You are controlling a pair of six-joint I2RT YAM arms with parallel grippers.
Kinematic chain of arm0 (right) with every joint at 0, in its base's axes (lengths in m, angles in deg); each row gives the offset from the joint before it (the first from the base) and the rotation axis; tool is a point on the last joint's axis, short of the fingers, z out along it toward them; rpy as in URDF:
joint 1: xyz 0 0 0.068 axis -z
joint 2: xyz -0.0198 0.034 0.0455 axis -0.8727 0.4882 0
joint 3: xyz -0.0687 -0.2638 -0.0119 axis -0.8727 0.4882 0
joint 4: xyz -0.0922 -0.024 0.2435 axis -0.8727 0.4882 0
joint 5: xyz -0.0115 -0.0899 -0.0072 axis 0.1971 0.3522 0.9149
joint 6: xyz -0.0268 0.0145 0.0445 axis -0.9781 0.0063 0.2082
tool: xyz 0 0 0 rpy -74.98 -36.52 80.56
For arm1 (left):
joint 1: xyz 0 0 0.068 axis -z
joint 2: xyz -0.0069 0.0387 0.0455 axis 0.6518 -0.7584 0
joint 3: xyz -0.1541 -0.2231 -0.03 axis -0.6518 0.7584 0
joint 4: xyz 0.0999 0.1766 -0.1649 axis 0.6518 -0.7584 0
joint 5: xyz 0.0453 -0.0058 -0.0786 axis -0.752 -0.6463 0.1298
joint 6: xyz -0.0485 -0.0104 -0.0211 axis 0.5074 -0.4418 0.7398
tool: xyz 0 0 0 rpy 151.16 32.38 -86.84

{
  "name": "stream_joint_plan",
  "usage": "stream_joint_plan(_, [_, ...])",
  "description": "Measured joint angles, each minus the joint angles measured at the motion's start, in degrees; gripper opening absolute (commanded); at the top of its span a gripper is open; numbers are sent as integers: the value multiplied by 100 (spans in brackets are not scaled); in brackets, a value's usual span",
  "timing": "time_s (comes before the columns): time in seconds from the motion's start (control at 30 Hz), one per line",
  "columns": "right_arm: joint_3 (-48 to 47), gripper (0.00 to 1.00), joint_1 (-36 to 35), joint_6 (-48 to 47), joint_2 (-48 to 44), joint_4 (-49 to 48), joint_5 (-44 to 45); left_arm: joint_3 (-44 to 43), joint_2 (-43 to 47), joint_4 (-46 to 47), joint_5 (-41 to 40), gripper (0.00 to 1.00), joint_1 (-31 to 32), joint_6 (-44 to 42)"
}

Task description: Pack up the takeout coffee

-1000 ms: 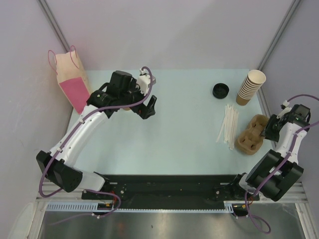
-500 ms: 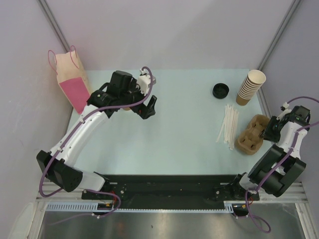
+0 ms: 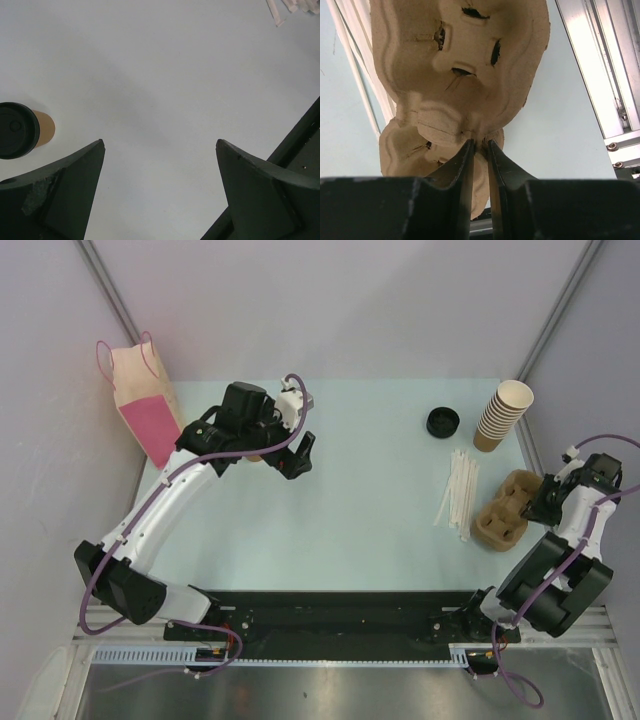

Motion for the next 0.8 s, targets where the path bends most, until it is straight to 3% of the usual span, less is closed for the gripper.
stream_joint_plan(0.17, [9, 11, 0, -85, -192, 42, 0, 0, -2, 0, 0, 98, 0, 0])
stream_joint_plan(0.33, [7, 12, 0, -142, -229, 48, -9, 0, -2, -2, -9, 98, 0, 0])
stream_joint_plan(0.47, [7, 30, 0, -162, -229, 61, -11, 0, -2, 0, -9, 98, 0, 0])
stream_joint_plan(0.5, [7, 30, 0, -168, -229, 63, -9, 0, -2, 0, -9, 98, 0, 0])
stream_joint_plan(0.67, [4, 15, 2, -214, -247, 92, -7, 0, -7, 0, -9, 98, 0, 0])
stream_joint_plan(0.8, [2, 16, 2, -225, -251, 90, -4, 0, -28, 0, -9, 98, 0, 0])
